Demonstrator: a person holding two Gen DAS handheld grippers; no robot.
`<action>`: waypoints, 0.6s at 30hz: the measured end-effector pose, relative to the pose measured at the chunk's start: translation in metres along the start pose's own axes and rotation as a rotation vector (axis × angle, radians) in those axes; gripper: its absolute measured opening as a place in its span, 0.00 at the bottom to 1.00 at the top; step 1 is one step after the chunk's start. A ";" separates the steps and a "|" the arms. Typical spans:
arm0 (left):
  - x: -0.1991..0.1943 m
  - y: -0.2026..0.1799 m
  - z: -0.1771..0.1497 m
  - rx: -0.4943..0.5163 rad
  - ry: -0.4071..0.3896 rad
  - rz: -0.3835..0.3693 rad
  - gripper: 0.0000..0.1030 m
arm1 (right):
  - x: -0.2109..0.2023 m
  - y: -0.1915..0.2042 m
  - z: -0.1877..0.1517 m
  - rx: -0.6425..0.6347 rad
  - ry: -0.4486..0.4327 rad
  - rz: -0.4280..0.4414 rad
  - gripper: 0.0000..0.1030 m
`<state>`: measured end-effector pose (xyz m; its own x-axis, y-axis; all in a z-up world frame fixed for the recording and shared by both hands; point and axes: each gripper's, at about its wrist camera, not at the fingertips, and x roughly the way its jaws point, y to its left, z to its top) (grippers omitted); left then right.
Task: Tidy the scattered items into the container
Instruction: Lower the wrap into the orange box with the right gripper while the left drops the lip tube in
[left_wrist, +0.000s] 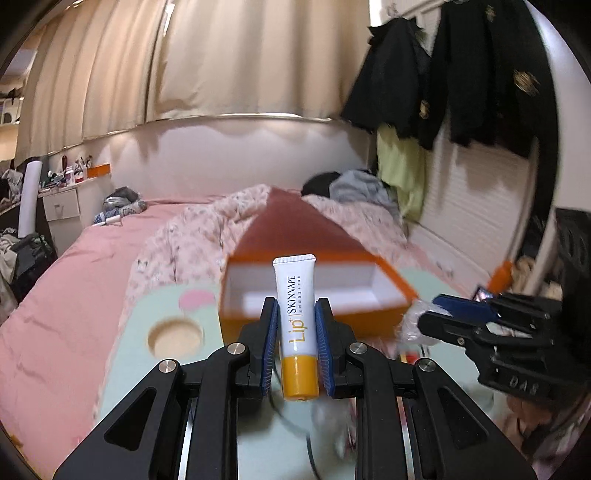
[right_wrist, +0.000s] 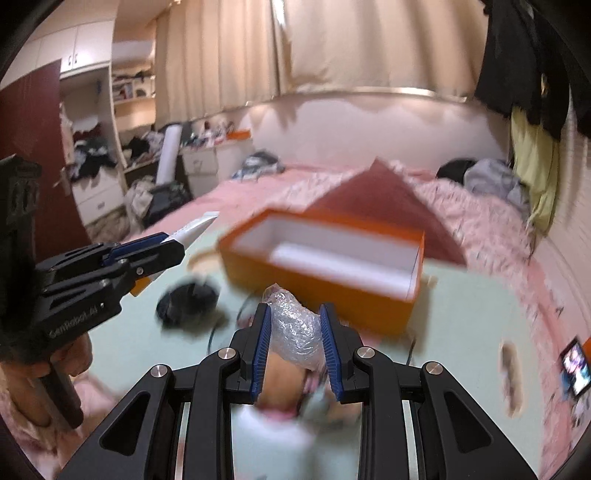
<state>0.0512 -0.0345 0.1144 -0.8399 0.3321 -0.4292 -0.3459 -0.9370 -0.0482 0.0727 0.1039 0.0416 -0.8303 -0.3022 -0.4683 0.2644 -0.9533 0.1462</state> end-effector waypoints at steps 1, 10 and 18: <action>0.008 0.002 0.009 0.000 0.002 0.006 0.21 | 0.004 -0.004 0.013 0.003 -0.019 -0.023 0.25; 0.135 0.019 0.022 -0.078 0.249 -0.036 0.21 | 0.077 -0.045 0.062 0.151 0.044 -0.079 0.25; 0.146 0.016 0.003 -0.074 0.273 -0.014 0.21 | 0.110 -0.056 0.044 0.158 0.143 -0.110 0.25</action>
<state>-0.0784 -0.0008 0.0536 -0.6880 0.3127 -0.6548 -0.3164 -0.9414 -0.1171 -0.0551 0.1245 0.0206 -0.7688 -0.2034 -0.6063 0.0868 -0.9725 0.2162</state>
